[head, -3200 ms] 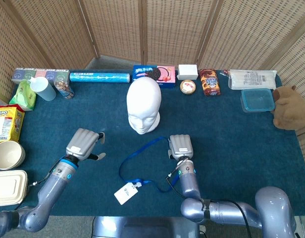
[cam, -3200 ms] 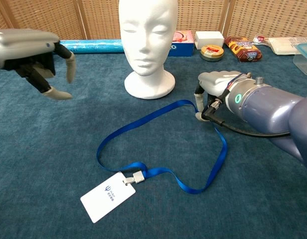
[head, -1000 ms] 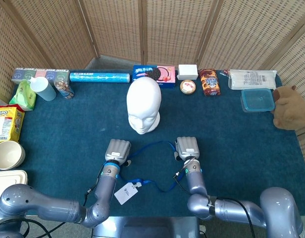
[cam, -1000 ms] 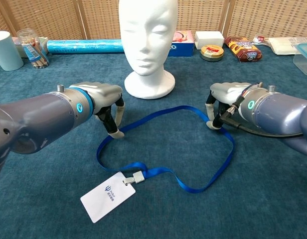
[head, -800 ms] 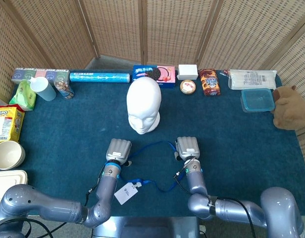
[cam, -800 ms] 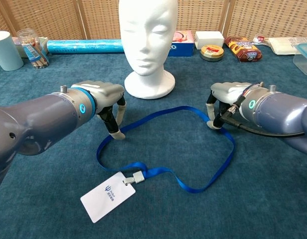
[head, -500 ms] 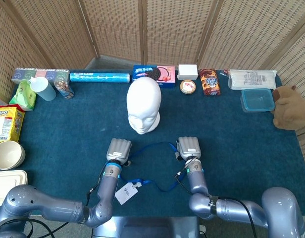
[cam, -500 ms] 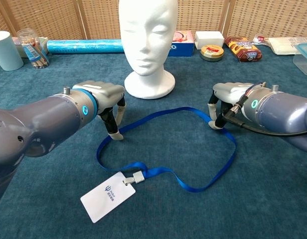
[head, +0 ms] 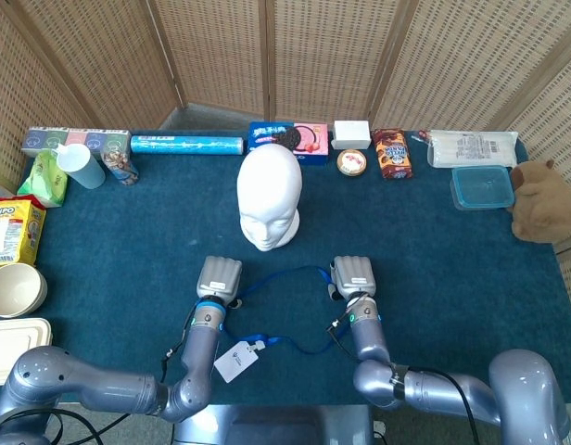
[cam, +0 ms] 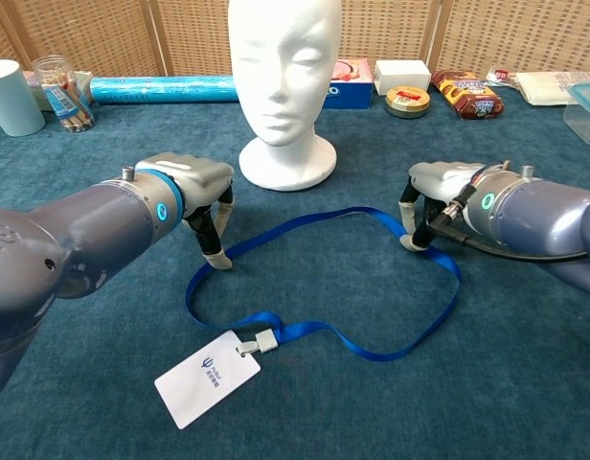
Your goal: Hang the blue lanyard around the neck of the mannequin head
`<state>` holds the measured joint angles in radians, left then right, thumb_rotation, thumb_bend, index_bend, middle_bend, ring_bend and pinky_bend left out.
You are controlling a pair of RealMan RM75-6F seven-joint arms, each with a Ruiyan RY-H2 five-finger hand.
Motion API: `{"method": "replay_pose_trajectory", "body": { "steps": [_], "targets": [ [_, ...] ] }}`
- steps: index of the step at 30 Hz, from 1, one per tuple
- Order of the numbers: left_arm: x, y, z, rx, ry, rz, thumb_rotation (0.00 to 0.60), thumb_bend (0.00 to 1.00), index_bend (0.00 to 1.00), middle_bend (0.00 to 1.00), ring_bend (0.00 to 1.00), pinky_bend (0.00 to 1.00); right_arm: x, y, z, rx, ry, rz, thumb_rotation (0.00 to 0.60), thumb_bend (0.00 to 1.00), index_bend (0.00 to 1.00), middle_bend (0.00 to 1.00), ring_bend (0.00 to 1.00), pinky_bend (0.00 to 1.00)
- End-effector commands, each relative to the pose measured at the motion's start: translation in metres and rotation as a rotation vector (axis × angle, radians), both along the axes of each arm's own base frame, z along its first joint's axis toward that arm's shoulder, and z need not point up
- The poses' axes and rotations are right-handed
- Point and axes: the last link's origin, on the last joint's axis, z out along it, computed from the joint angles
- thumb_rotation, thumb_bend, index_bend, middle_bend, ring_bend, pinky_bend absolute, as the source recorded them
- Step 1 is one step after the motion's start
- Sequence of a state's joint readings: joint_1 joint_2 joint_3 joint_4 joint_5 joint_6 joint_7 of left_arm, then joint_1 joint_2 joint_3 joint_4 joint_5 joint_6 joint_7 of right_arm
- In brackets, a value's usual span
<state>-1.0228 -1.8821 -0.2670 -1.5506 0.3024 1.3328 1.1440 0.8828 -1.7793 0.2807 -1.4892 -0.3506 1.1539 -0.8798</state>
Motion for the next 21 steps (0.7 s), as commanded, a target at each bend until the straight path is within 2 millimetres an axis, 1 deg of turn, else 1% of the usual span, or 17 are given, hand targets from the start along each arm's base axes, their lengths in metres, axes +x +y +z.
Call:
{"method": "replay_pose_trajectory", "body": {
  "steps": [1, 4, 9, 21],
  "targets": [
    [0.0009, 0.0003, -0.0004, -0.004, -0.006, 0.005, 0.547, 0.2, 0.63, 1.0, 1.0, 1.0, -0.0005, -0.0003, -0.0001, -0.001, 0.002, -0.003, 0.543, 0.48, 0.57, 0.98, 1.0, 1.0],
    [0.0017, 0.0005, -0.0004, -0.005, -0.01, 0.005, 0.546, 0.26, 0.63, 1.0, 1.0, 1.0, -0.0008, -0.0009, 0.0001, -0.002, 0.003, -0.005, 0.543, 0.48, 0.58, 0.98, 1.0, 1.0],
    [0.0029, 0.001, -0.0001, -0.011, -0.019, 0.011, 0.548, 0.32, 0.63, 1.0, 1.0, 1.0, -0.0009, -0.0015, 0.0008, -0.005, 0.004, -0.004, 0.547, 0.48, 0.57, 0.98, 1.0, 1.0],
    [0.0022, 0.0018, 0.0019, -0.022, 0.002, 0.005, 0.55, 0.35, 0.63, 1.0, 1.0, 1.0, -0.0024, -0.0007, 0.0021, -0.004, -0.003, -0.016, 0.547, 0.48, 0.57, 0.98, 1.0, 1.0]
  ]
}}
